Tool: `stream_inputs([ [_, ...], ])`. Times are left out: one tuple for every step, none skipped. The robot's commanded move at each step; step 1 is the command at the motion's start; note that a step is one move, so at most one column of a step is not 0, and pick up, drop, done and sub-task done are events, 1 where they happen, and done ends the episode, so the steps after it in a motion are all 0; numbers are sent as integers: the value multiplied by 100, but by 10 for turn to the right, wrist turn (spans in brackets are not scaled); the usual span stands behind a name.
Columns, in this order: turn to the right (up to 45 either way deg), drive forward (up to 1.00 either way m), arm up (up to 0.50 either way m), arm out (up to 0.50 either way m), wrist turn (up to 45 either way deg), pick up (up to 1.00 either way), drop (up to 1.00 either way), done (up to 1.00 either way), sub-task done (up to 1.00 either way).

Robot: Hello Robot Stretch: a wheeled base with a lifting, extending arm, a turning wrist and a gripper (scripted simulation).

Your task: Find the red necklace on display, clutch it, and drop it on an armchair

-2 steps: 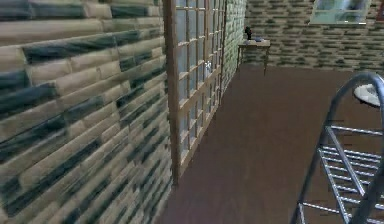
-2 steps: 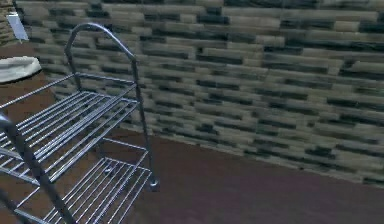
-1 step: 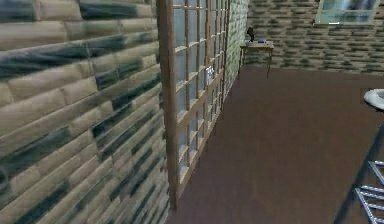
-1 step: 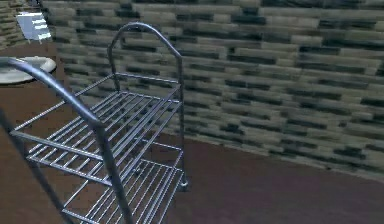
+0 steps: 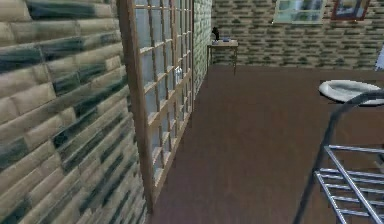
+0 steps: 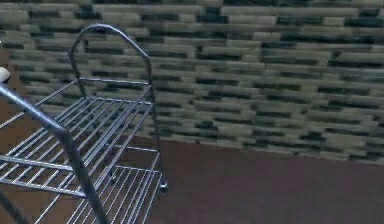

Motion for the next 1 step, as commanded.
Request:
stream_inputs([
  [0, 90, 0, 0, 0, 0, 0, 0, 0],
])
